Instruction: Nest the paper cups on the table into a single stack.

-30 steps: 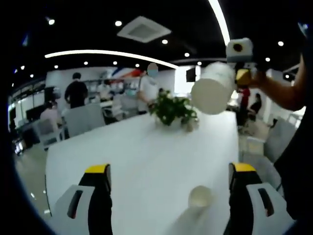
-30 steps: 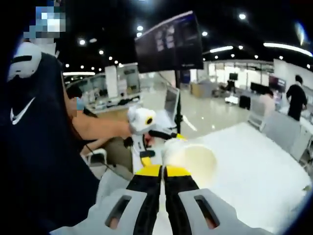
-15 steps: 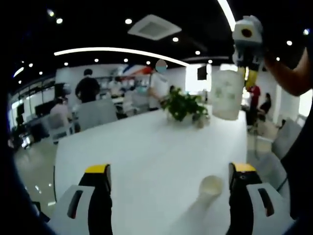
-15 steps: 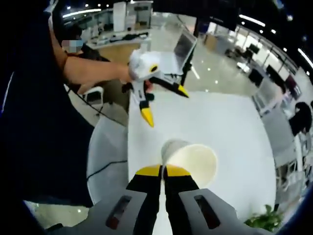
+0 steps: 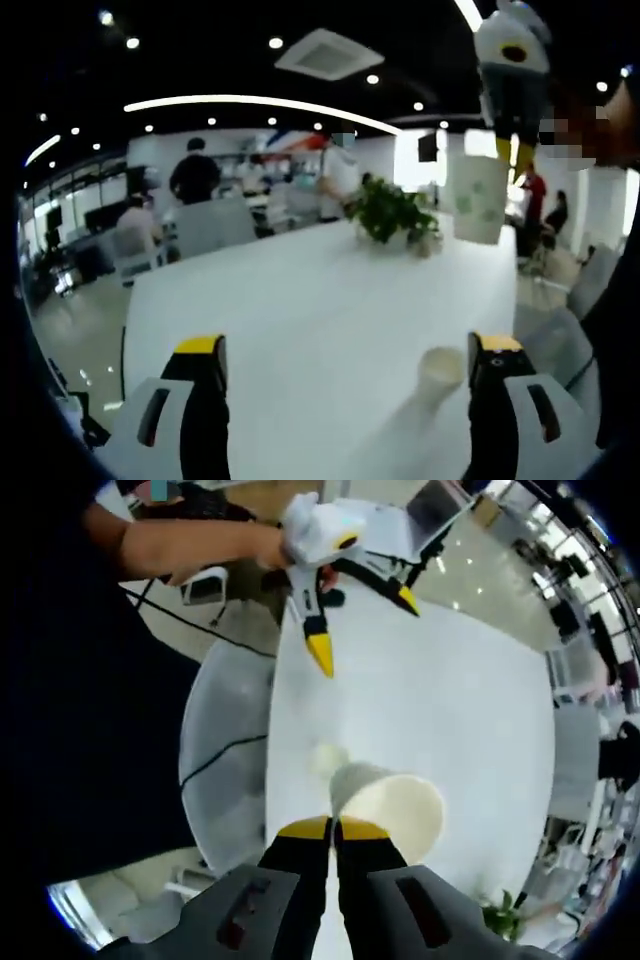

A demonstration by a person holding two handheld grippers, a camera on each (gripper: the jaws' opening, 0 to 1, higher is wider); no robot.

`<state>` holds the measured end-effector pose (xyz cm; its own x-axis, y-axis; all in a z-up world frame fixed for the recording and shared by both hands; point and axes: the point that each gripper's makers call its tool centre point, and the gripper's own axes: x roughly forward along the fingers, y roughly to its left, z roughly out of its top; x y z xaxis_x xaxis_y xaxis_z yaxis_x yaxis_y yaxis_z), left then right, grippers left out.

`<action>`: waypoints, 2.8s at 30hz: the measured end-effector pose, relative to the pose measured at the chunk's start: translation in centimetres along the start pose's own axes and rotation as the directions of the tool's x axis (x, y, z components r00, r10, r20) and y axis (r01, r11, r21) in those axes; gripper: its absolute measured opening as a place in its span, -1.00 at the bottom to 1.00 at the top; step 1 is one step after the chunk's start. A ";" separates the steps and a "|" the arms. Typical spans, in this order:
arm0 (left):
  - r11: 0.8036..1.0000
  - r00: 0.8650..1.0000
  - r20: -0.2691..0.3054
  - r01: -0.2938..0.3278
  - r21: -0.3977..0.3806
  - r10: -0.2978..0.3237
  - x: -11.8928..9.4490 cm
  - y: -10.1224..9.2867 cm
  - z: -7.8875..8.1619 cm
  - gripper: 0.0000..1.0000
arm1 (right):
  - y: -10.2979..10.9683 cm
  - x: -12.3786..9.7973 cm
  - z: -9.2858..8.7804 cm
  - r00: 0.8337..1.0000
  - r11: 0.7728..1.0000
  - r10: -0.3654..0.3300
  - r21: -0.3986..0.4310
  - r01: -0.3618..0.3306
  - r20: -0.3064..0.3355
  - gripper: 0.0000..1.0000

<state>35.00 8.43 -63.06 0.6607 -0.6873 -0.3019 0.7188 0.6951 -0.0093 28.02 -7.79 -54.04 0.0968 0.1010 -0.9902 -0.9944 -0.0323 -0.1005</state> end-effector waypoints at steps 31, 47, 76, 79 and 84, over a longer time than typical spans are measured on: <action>0.999 1.000 -0.025 -0.019 -0.026 0.018 -0.4 1.3 -2.3 0.97 | 0.7 3.4 0.3 0.999 0.996 0.031 0.078 -0.031 0.008 -1.00; 1.000 0.998 -0.064 0.013 -0.003 -0.013 0.1 0.1 -3.6 0.96 | 1.1 5.5 0.0 0.999 0.993 0.033 0.116 -0.033 -0.001 -1.00; 1.000 0.996 -0.083 0.022 0.023 -0.020 0.5 -0.1 -4.3 0.97 | 2.2 9.4 -0.6 0.999 0.986 0.035 0.163 -0.032 -0.016 -1.00; 1.000 0.996 -0.087 0.022 0.023 -0.020 0.5 -0.2 -4.4 0.97 | 2.0 10.1 -0.5 0.999 0.986 0.028 0.164 -0.025 -0.019 -1.00; 1.000 0.996 -0.082 0.018 0.008 -0.017 0.5 -0.3 -4.2 0.96 | 2.4 11.2 0.0 0.999 0.984 0.047 0.170 -0.045 -0.008 -1.00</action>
<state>34.25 8.78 -67.25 0.6284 -0.6793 -0.3789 0.7321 0.6812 -0.0070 26.74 -6.74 -65.35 0.0500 0.0910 -0.9946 -0.9904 0.1329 -0.0376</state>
